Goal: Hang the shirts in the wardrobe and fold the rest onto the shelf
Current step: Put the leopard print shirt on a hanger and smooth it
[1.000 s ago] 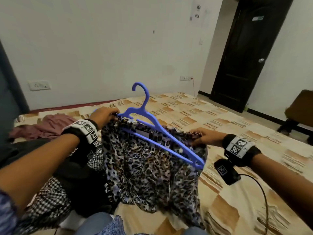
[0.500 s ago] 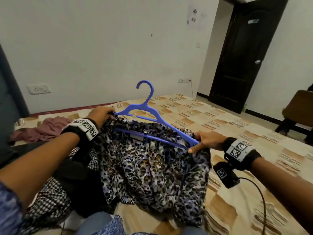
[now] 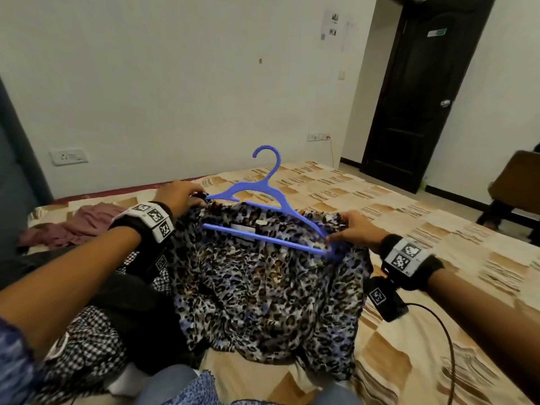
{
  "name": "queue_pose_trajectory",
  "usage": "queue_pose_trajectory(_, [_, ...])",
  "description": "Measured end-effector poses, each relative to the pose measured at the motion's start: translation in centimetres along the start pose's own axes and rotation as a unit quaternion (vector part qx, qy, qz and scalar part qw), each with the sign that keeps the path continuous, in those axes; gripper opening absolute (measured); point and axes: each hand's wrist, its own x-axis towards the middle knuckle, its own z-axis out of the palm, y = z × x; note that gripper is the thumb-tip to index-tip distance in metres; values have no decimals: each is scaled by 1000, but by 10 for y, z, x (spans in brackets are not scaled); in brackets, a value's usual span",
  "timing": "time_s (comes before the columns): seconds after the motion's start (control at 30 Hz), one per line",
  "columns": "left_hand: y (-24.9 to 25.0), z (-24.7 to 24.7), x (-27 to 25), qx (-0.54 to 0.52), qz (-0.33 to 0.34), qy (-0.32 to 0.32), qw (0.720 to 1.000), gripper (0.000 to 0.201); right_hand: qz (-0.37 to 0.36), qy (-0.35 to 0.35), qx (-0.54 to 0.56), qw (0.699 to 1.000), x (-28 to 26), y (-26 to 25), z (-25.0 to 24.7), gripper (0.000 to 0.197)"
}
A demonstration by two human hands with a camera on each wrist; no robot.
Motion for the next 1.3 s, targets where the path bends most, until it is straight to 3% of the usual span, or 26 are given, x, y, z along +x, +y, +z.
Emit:
queue_pose_trajectory(0.07, [12, 3, -1, 3, 4, 35, 999, 29, -28, 174, -62, 982, 3, 2, 12, 17])
queue_pose_trajectory(0.13, [23, 4, 0, -5, -2, 81, 997, 27, -57, 260, -75, 961, 0, 2, 27, 14])
queue_pose_trajectory(0.2, [29, 2, 2, -11, -15, 105, 994, 26, -67, 162, -35, 984, -3, 2, 35, 25])
queue_pose_trajectory(0.27, [31, -2, 3, -6, -17, 106, 994, 26, -22, -29, -28, 999, -9, 0, 34, 53])
queue_pose_trajectory(0.33, [31, -5, 2, 0, -14, 105, 994, 26, 72, -177, -99, 977, -16, -3, 18, 60])
queue_pose_trajectory(0.37, [31, -7, 0, -2, -14, 107, 994, 26, 108, -195, -129, 966, -18, -5, 8, 55])
queue_pose_trajectory(0.4, [30, -8, -1, -6, -15, 111, 994, 26, 119, -165, -145, 968, -19, -7, -3, 53])
queue_pose_trajectory(0.47, [29, -10, -6, -15, -17, 116, 993, 26, 78, -26, -141, 987, -16, -16, -22, 53])
queue_pose_trajectory(0.53, [33, -10, -10, -27, -7, 119, 993, 25, -32, 101, -138, 985, -11, -34, -34, 44])
queue_pose_trajectory(0.57, [37, -9, -12, -31, -3, 120, 992, 24, -94, 125, -126, 980, -9, -47, -34, 38])
queue_pose_trajectory(0.63, [45, -8, -14, -40, 2, 121, 992, 24, -181, 109, -60, 976, -6, -74, -25, 38])
queue_pose_trajectory(0.7, [51, -7, -13, -53, 3, 119, 992, 23, -224, 95, -18, 970, -1, -93, -11, 35])
queue_pose_trajectory(0.87, [50, -10, -13, -134, -11, 86, 987, 24, -222, 106, 100, 964, 10, -109, 4, 10])
queue_pose_trajectory(0.97, [45, -11, -12, -188, -14, 88, 978, 20, -229, 118, 82, 963, 9, -109, 9, 5])
queue_pose_trajectory(1.13, [57, -14, -6, -264, -15, 109, 958, 19, -256, 196, 14, 947, 15, -108, 20, 11])
queue_pose_trajectory(1.23, [79, -16, -9, -271, 48, 59, 959, 16, -258, 194, -12, 946, 16, -113, 22, 11])
queue_pose_trajectory(1.3, [83, -16, -7, -244, 74, -14, 967, 26, -258, 202, -8, 945, 15, -115, 24, 10])
